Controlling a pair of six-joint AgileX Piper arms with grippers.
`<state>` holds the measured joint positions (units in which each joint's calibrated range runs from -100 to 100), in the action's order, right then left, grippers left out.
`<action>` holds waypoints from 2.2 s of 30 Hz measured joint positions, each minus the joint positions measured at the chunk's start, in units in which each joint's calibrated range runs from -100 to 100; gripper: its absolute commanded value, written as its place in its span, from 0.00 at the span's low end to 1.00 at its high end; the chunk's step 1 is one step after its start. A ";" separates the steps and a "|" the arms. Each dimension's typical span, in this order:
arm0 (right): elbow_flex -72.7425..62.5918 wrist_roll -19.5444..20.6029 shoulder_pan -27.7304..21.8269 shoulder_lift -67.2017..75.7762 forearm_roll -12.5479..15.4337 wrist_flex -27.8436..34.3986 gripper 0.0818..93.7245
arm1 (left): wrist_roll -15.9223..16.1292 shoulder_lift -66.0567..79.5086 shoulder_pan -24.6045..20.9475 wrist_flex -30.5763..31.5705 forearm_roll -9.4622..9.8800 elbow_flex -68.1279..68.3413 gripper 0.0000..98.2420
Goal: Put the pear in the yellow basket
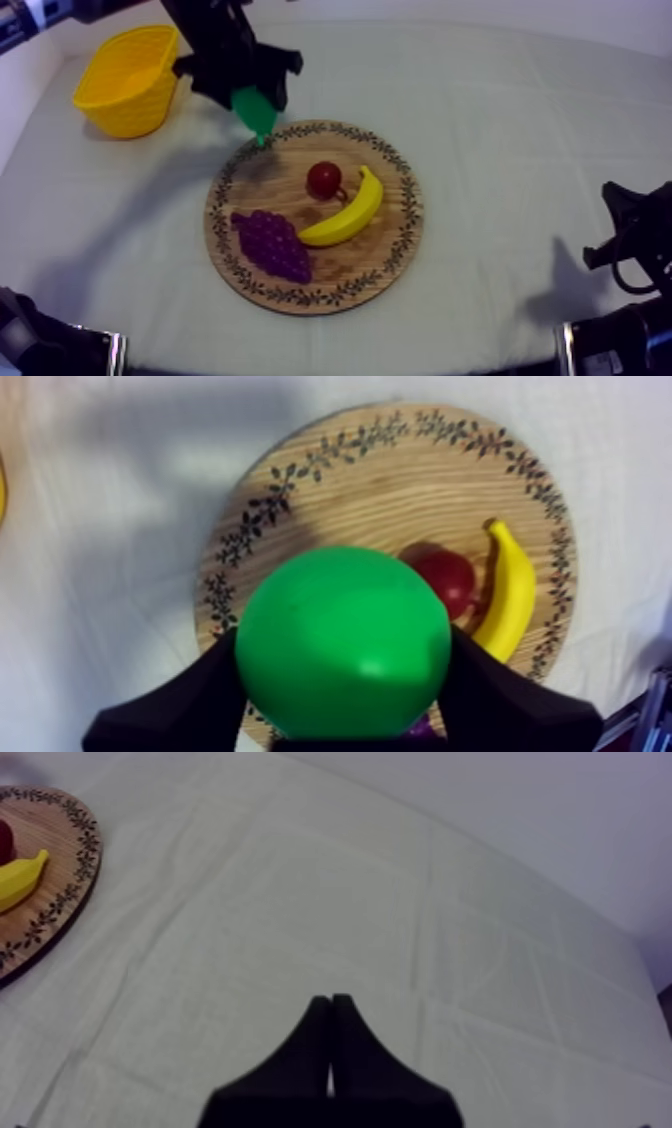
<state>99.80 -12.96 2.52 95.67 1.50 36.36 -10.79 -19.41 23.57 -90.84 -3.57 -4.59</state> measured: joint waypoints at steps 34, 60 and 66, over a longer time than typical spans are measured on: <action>0.00 0.00 0.00 0.00 -0.05 0.00 0.00 | 7.84 7.01 -13.44 -8.96 2.47 -17.48 0.53; 0.00 0.00 0.07 0.00 0.00 0.00 0.00 | 11.66 -3.84 -24.99 -9.02 3.99 -32.14 0.53; 0.00 0.00 0.07 0.00 0.00 0.00 0.00 | 11.69 -5.51 -25.06 -9.02 3.99 -33.35 0.53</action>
<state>99.80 -12.96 2.59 95.67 1.49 36.36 0.89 -24.92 -1.49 -99.85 0.42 -37.93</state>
